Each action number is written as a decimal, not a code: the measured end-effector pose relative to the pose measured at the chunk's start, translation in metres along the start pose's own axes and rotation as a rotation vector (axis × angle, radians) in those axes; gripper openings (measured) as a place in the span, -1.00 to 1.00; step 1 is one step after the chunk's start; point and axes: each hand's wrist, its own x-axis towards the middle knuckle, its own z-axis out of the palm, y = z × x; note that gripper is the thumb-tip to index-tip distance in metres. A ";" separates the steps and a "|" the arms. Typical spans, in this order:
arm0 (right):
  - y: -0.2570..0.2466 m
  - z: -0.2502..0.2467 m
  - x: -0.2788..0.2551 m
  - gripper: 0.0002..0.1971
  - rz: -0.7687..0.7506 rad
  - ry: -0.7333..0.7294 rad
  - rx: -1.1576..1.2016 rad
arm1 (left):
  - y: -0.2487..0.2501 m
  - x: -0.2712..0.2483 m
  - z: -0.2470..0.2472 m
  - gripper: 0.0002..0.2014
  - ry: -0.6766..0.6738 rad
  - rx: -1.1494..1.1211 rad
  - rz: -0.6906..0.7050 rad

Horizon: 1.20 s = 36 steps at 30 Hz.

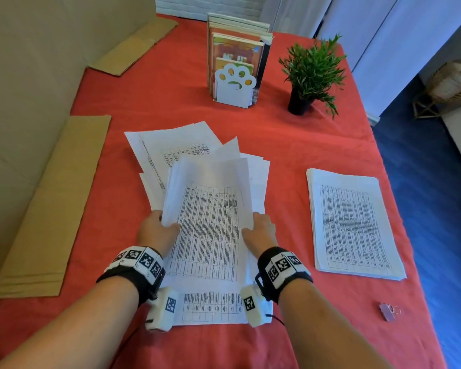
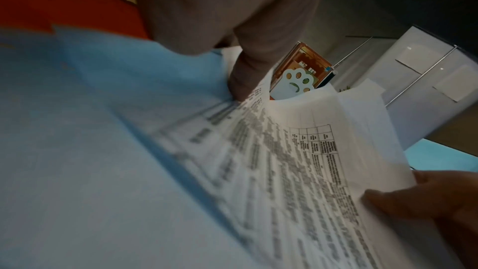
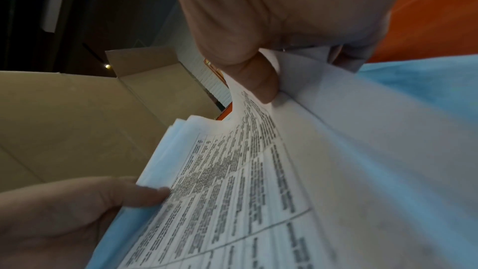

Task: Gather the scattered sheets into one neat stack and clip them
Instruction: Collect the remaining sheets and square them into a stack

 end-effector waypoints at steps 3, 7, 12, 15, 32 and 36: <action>0.002 -0.003 -0.001 -0.70 0.021 0.084 -0.013 | -0.001 -0.006 -0.002 -0.70 -0.040 -0.014 0.015; 0.017 -0.006 -0.008 -0.64 0.159 0.154 -0.059 | -0.011 -0.024 0.005 -0.75 -0.112 -0.017 0.011; 0.036 -0.001 -0.022 -0.70 0.166 0.144 0.069 | -0.032 -0.052 0.018 -0.77 -0.056 0.155 0.071; 0.041 0.000 -0.029 -0.67 0.127 0.159 0.210 | -0.036 -0.064 0.022 -0.75 0.060 0.345 0.135; 0.057 -0.048 -0.027 -0.58 -0.050 -0.073 0.944 | -0.032 -0.067 0.020 -0.77 -0.257 -0.304 0.073; 0.049 -0.060 -0.018 -0.59 -0.081 -0.142 0.954 | -0.026 -0.068 0.015 -0.76 -0.254 -0.416 0.034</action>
